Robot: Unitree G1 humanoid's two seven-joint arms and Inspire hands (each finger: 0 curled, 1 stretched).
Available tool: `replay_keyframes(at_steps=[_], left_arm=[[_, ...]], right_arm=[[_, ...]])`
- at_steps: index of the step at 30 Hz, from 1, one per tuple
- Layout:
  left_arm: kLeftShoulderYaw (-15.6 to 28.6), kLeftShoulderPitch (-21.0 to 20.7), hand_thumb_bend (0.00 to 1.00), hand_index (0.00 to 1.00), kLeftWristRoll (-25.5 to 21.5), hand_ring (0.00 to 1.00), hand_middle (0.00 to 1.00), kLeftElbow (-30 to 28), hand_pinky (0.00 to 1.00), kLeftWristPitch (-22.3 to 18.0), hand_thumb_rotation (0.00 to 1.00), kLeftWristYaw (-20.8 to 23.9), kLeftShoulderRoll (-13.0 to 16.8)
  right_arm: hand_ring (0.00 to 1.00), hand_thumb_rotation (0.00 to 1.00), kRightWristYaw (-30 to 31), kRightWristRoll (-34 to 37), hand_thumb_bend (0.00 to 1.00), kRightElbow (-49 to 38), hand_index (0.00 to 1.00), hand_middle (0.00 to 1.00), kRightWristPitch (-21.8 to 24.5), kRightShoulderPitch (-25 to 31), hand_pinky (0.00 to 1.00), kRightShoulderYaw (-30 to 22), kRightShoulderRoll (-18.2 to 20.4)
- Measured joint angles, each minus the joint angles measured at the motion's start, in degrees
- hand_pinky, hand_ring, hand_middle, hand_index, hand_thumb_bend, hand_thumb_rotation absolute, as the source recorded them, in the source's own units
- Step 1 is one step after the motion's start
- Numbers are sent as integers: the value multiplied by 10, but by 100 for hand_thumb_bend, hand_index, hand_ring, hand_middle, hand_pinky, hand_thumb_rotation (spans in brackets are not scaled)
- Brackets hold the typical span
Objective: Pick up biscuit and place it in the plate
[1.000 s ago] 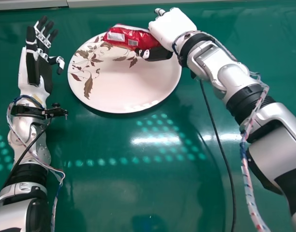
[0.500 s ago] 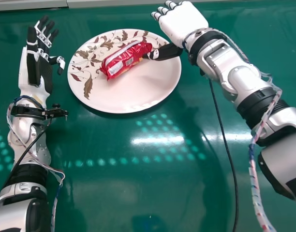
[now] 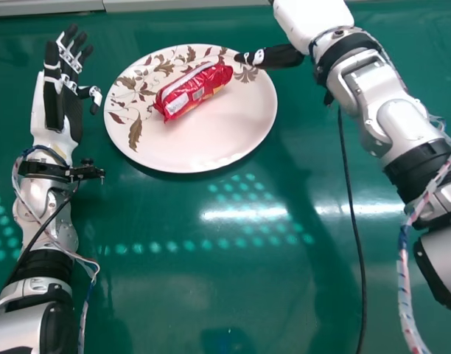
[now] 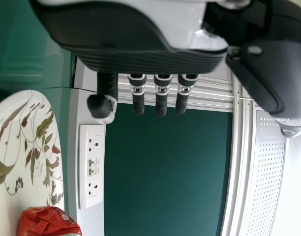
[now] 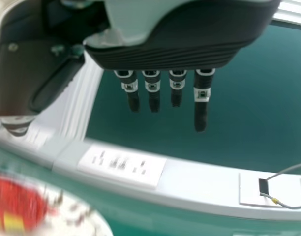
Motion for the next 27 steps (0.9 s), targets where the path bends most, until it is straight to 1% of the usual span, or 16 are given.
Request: replay_keyframes(at_steps=[2, 4, 5, 7, 8, 9, 10, 11, 14, 15, 18, 21, 22, 24, 26, 27], left_arm=[[0, -1, 100, 100, 4, 100, 100, 2, 0, 0, 98, 3, 3], [0, -1, 100, 100, 5, 100, 100, 4, 0, -1, 98, 6, 4], [0, -1, 100, 100, 5, 100, 100, 5, 0, -1, 98, 7, 5], [0, -2, 100, 100, 7, 100, 100, 9, 0, -1, 97, 9, 5], [-1, -2, 100, 100, 7, 100, 100, 10, 0, -1, 97, 9, 6], [0, -2, 100, 100, 7, 100, 100, 11, 0, -1, 97, 9, 6], [0, -2, 99, 100, 7, 100, 100, 12, 0, -1, 97, 9, 6], [0, -1, 99, 100, 7, 100, 100, 13, 0, -1, 97, 9, 6], [-1, -2, 100, 100, 8, 100, 100, 14, 0, -2, 97, 9, 5], [-2, -1, 100, 100, 9, 100, 100, 15, 0, -2, 96, 11, 5], [-5, 0, 100, 100, 11, 100, 100, 12, 0, -2, 96, 20, 3], [-9, 2, 100, 100, 11, 100, 100, 8, 0, -2, 96, 22, 3], [-9, 3, 100, 100, 11, 100, 100, 7, 0, -1, 96, 22, 3], [-10, 3, 100, 100, 10, 100, 100, 4, 0, -1, 97, 21, 3], [-11, 5, 100, 100, 9, 100, 100, 2, 0, -1, 97, 21, 3], [-11, 5, 100, 100, 9, 100, 100, 1, 0, -1, 98, 21, 3]], right_arm=[[89, 64, 21, 42, 83, -59, 100, 100, 27, 34, 67, -48, -1], [88, 55, 40, 73, 78, -126, 100, 100, 64, 73, 66, -94, -1], [87, 52, 48, 85, 76, -156, 100, 100, 81, 91, 65, -113, -2], [87, 50, 69, 113, 74, -223, 100, 99, 116, 136, 65, -157, -3], [85, 49, 78, 126, 74, -255, 99, 96, 130, 159, 64, -177, -4], [85, 46, 88, 143, 73, -286, 97, 95, 146, 183, 63, -199, -3], [88, 42, 101, 165, 69, -319, 97, 97, 163, 208, 66, -224, -1], [90, 42, 114, 190, 66, -351, 98, 98, 184, 230, 69, -248, 6], [88, 48, 155, 248, 63, -457, 98, 97, 249, 296, 66, -309, 21], [87, 50, 163, 259, 62, -488, 98, 96, 263, 320, 66, -322, 25], [87, 50, 175, 291, 56, -575, 99, 98, 302, 393, 67, -363, 46], [88, 50, 171, 331, 55, -647, 99, 99, 323, 457, 69, -401, 88], [89, 49, 166, 343, 55, -663, 100, 99, 327, 472, 71, -409, 102], [89, 49, 155, 368, 54, -688, 100, 100, 331, 496, 72, -424, 132], [92, 46, 140, 395, 54, -708, 100, 100, 331, 518, 79, -437, 161], [92, 45, 134, 408, 53, -712, 100, 100, 329, 526, 80, -443, 172]])
